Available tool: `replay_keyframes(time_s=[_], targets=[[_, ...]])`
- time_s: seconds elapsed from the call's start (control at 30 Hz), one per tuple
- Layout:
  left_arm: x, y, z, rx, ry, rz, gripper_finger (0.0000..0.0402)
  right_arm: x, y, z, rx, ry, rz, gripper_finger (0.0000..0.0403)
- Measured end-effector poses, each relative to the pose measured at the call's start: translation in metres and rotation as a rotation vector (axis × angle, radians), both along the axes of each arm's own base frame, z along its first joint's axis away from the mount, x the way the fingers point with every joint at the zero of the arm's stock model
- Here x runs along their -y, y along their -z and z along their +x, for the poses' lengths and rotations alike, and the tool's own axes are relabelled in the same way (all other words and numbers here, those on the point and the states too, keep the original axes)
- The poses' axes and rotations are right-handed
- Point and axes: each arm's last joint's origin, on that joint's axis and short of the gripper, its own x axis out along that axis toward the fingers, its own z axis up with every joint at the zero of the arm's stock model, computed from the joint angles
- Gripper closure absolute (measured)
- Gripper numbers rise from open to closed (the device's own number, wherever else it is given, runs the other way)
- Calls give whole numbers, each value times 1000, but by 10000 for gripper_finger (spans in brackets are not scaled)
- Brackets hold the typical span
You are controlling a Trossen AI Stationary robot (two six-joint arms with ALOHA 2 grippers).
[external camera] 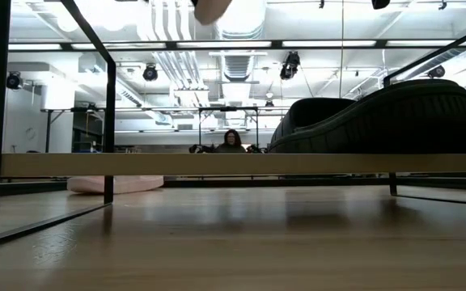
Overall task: Pick and place slides into the shelf
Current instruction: Put the right pink slide on the shelf
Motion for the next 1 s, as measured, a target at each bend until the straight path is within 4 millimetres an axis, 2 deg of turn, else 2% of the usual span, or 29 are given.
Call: replay_keyframes(time_s=[0.23,0.37,0.5,0.67,0.8,1.0], targets=[[2,-52,-44,251,-481,120,401,0,0,0,-1,0,-2,154],[5,-66,-65,354,-606,281,401,0,0,0,-4,0,-15,154],[9,-71,-77,422,-645,476,401,0,0,0,-8,1,-35,154],[11,-65,-77,398,-639,647,401,0,0,0,-5,3,-34,154],[8,-44,-69,237,-581,753,401,0,0,0,-3,14,-29,154],[9,-7,-62,-87,-442,725,401,1,0,0,-4,52,-27,154]])
